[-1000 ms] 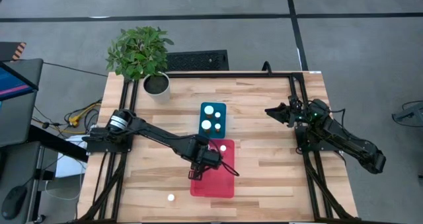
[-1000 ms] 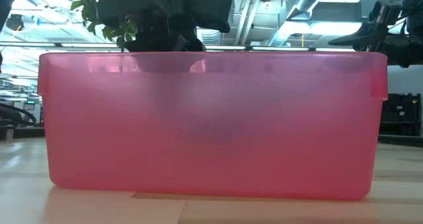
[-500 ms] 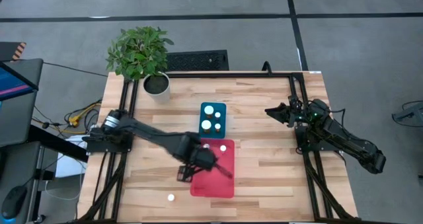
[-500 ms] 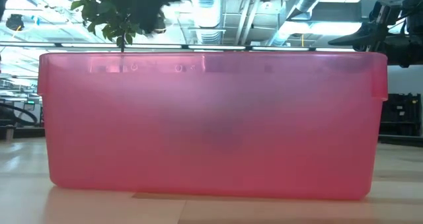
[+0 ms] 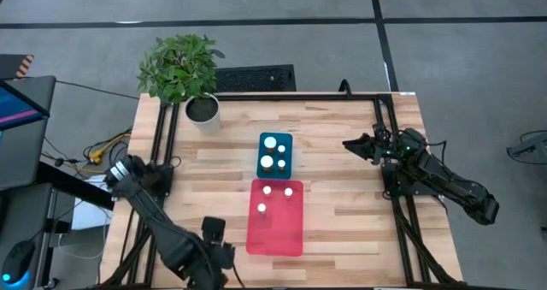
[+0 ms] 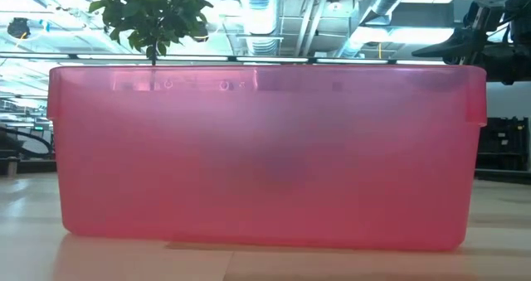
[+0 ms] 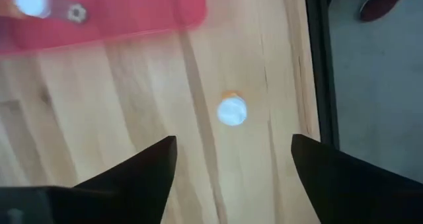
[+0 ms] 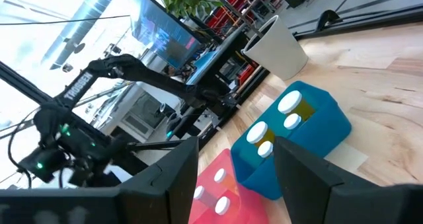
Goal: Pick and place medicine bottles into bin by pill shape (circle, oval)
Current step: Put the small orange tablet bottle into the red bin
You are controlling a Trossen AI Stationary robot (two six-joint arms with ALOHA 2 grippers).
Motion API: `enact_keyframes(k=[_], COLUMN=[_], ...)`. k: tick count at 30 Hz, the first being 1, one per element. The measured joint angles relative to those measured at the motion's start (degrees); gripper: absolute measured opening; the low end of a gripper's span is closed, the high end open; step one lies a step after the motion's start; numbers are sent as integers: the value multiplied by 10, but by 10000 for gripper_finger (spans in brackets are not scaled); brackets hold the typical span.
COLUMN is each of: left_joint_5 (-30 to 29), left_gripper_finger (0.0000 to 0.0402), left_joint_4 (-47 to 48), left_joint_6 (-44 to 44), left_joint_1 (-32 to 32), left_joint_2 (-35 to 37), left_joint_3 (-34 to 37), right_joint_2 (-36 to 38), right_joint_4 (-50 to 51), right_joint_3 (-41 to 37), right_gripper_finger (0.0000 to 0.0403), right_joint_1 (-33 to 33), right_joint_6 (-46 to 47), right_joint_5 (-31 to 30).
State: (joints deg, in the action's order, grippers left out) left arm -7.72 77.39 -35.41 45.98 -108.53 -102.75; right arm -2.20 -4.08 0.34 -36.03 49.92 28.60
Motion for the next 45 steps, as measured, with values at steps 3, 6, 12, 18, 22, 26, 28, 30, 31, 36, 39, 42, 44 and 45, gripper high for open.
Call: enact_keyframes(k=[3,6,12,18,22,26,28,30,31,36,39,42,44,45], left_joint_5=[-5,-8,16,15,13,13,14,21,25,20,24,24,24,24], left_gripper_finger=[303,310,311,311,307,292,283,273,268,234,204,172,152,142], left_joint_4=[-41,-86,-166,-203,-246,-261,-259,-260,-259,-259,-259,-259,-259,-259], left_joint_6=[-14,-23,4,10,21,19,19,20,21,27,34,48,54,56], left_joint_1=[7,5,3,3,0,0,0,0,0,-2,-5,-6,-7,-6], left_joint_2=[-3,-3,-3,-3,-3,-3,-3,-3,-3,-3,-3,-3,-3,-3], left_joint_3=[35,73,142,189,212,230,237,242,243,243,243,243,243,243], right_joint_2=[0,0,0,0,0,0,0,0,0,0,0,0,0,0], right_joint_4=[0,0,0,0,0,0,0,0,0,0,1,1,1,1], right_joint_3=[0,0,0,0,0,0,0,0,0,0,0,0,0,0], right_gripper_finger=[205,205,205,205,205,205,205,205,205,205,205,205,205,205], right_joint_1=[0,0,0,0,0,0,0,0,0,0,0,0,0,0], right_joint_6=[3,8,8,10,11,11,11,11,11,9,8,8,8,8], right_joint_5=[0,0,0,0,0,0,0,0,0,0,0,0,0,0])
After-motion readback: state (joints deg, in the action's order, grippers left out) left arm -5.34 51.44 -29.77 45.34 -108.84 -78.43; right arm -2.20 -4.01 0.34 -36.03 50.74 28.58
